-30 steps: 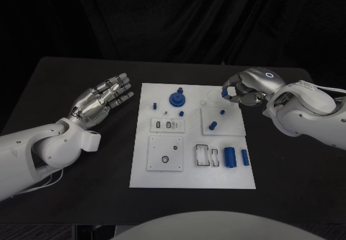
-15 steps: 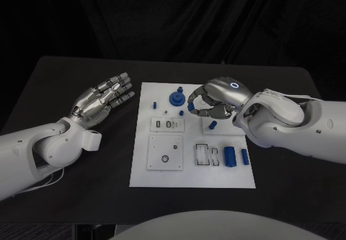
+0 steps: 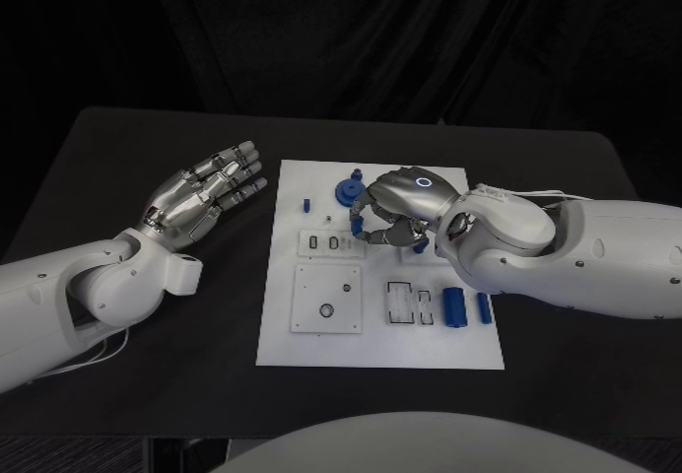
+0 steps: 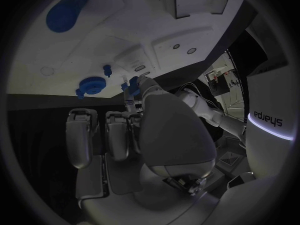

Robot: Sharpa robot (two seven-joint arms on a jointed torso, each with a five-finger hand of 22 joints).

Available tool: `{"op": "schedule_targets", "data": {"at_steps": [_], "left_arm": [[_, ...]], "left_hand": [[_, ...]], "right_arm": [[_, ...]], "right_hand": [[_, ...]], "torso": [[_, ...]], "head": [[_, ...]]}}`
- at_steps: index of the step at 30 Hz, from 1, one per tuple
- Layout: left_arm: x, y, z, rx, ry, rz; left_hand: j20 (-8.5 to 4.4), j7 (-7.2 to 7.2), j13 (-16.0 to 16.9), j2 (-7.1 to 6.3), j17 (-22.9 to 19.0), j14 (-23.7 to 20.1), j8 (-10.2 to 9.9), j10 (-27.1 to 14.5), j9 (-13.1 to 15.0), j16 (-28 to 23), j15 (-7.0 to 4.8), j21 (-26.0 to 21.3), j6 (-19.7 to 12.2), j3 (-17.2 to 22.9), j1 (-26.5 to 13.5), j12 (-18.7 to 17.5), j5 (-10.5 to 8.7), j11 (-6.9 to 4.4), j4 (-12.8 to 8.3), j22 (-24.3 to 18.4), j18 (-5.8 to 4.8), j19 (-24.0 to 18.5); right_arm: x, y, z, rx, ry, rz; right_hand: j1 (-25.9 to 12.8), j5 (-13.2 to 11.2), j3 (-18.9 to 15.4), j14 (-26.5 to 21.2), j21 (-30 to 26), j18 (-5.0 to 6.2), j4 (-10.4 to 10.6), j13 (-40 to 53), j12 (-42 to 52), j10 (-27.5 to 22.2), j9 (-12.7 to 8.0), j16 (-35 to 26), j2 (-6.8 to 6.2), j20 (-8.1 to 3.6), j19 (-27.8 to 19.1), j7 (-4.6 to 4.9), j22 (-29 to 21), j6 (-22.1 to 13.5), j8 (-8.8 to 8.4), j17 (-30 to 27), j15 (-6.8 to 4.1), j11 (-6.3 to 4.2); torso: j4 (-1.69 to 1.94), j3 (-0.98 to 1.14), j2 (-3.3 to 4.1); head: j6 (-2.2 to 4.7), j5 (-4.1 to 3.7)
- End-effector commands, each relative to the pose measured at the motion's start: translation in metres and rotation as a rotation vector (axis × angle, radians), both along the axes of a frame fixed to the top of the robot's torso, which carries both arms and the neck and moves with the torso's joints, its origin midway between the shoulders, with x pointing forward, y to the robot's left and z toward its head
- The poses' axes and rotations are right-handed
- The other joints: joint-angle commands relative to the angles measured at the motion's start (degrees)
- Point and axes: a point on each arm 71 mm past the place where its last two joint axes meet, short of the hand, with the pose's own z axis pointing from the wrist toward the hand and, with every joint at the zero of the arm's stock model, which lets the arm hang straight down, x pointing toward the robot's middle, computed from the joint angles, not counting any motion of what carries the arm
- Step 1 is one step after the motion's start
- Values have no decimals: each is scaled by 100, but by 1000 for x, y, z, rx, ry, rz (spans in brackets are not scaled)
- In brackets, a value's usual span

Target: Assemble the parts on the task board

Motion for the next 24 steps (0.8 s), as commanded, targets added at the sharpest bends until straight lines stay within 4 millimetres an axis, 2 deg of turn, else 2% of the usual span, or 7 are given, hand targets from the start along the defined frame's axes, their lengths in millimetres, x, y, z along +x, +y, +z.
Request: {"op": "schedule_targets", "data": {"at_steps": [1,3,9,24], "left_arm": [[0,-2,0,-15,-6,-14],[0,-2,0,-14,-5,-15],[0,-2,0,-14,-3,-17],[0,-3,-2,-10,7,-25]], "left_hand": [[26,-7,-6,5,-6,9,-23,-31,-6,12,36,4,-28,26,-66,-14,-5,-2,-6,1,108,8],[26,-7,-6,5,-6,9,-23,-31,-6,12,36,4,-28,26,-66,-14,-5,-2,-6,1,108,8],[28,-8,-7,8,-8,6,-26,-35,-7,10,39,4,-34,37,-70,-19,-1,-5,-7,1,109,7],[31,-5,-9,11,-11,0,-34,-45,-9,8,42,-1,-55,54,-77,-28,-1,-7,-7,-1,108,-1]], "right_arm": [[2,-1,-5,-69,20,-59],[3,0,-6,-76,24,-63],[5,2,-8,-90,30,-69],[7,5,-21,-101,52,-70]], "right_hand": [[-24,45,3,604,-18,-54,-35,1507,15,587,352,17,-25,-27,410,-94,1400,107,-9,1507,-20,12],[-30,52,4,604,-20,-53,-37,1507,15,587,354,17,-27,-25,409,-90,1399,99,-15,1507,-18,14],[-43,57,3,604,-24,-52,-36,1507,15,587,357,17,-30,-22,407,-85,1398,89,-24,1507,-14,21],[-88,0,8,604,-40,-48,-42,1507,15,587,370,17,-30,-7,398,-62,1392,31,-69,1507,5,41]], "torso": [[13,4,4],[10,-3,1],[-16,6,9],[-2,7,4]], "head": [[-7,-22],[-11,-20],[-11,4],[-26,-8]]}}
